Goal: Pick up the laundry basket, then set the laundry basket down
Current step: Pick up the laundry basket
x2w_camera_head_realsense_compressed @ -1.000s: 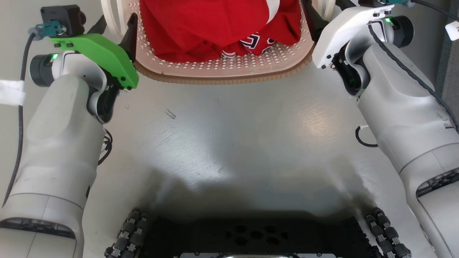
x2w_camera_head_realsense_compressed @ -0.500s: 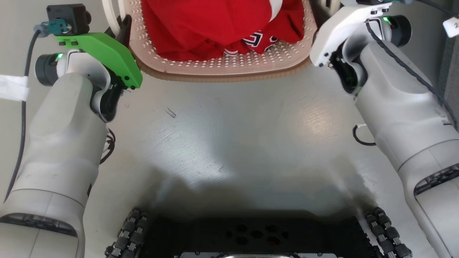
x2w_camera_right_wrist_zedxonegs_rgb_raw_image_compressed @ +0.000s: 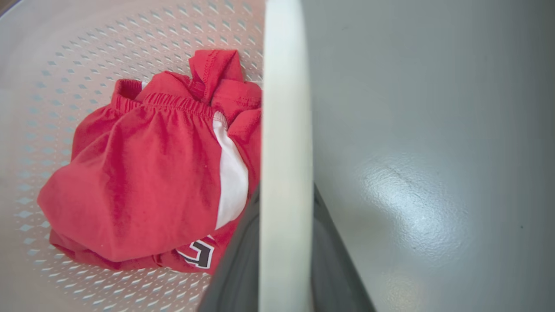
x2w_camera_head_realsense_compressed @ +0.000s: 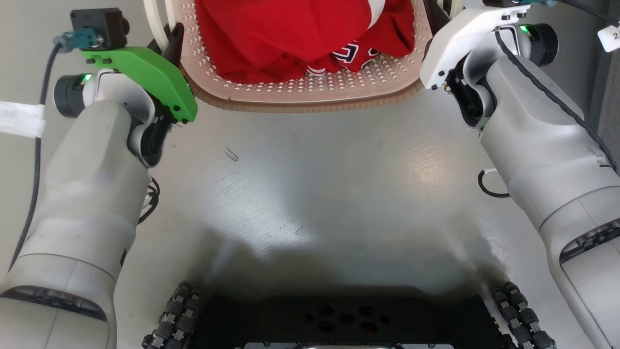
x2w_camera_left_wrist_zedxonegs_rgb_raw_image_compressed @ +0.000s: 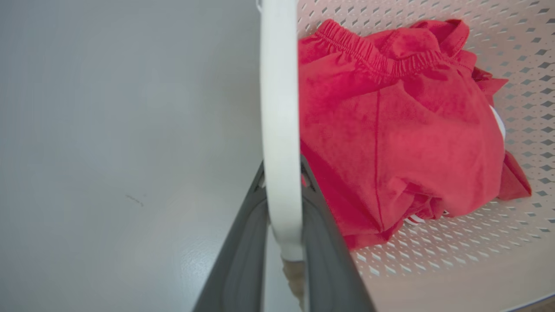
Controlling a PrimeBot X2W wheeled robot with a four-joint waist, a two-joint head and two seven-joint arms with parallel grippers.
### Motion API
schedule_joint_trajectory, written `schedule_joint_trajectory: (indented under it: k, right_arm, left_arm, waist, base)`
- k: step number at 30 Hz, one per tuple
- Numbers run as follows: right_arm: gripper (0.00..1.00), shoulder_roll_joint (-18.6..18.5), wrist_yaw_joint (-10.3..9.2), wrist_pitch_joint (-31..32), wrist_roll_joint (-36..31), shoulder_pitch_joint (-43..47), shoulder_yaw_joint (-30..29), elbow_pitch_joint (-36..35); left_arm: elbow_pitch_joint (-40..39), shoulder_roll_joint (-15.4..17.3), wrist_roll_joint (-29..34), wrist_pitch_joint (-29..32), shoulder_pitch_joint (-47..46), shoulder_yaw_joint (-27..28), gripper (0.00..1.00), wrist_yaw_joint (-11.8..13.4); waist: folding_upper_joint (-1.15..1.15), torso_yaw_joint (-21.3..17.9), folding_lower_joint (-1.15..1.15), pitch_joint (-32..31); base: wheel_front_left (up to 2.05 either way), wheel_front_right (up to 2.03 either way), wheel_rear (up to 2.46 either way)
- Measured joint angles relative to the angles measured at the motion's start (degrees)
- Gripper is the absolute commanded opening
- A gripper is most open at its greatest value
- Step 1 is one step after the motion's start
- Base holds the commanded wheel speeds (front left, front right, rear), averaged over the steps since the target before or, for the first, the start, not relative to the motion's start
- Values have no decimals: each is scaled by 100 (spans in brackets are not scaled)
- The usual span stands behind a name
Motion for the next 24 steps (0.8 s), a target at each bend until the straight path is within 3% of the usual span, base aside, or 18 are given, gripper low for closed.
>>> schedule_joint_trajectory:
  k: [24]
  right_arm:
    - [0, 19, 55, -156, 632, 542, 589, 115]
  left_arm:
    - [225, 94, -450, -176, 467, -590, 0, -1]
  waist:
    - [0, -102, 0, -1147]
  base:
    - [0, 0, 0]
